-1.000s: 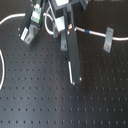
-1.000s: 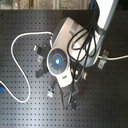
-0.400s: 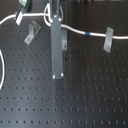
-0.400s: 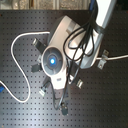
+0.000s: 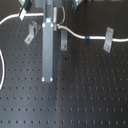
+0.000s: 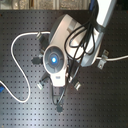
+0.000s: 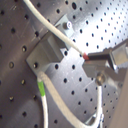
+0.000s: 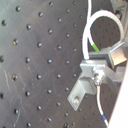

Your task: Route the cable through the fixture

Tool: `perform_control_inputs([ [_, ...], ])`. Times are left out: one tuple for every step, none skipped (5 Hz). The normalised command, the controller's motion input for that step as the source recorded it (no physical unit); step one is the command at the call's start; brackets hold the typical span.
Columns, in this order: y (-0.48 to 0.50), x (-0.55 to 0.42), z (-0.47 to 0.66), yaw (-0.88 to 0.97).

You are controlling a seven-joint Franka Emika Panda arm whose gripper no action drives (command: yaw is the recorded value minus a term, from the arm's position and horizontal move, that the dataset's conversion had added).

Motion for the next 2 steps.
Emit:
perform_control_inputs([
  [-0.107, -0.001, 0.0, 0.4],
  [-0.204, -0.048, 0.18, 0.22],
])
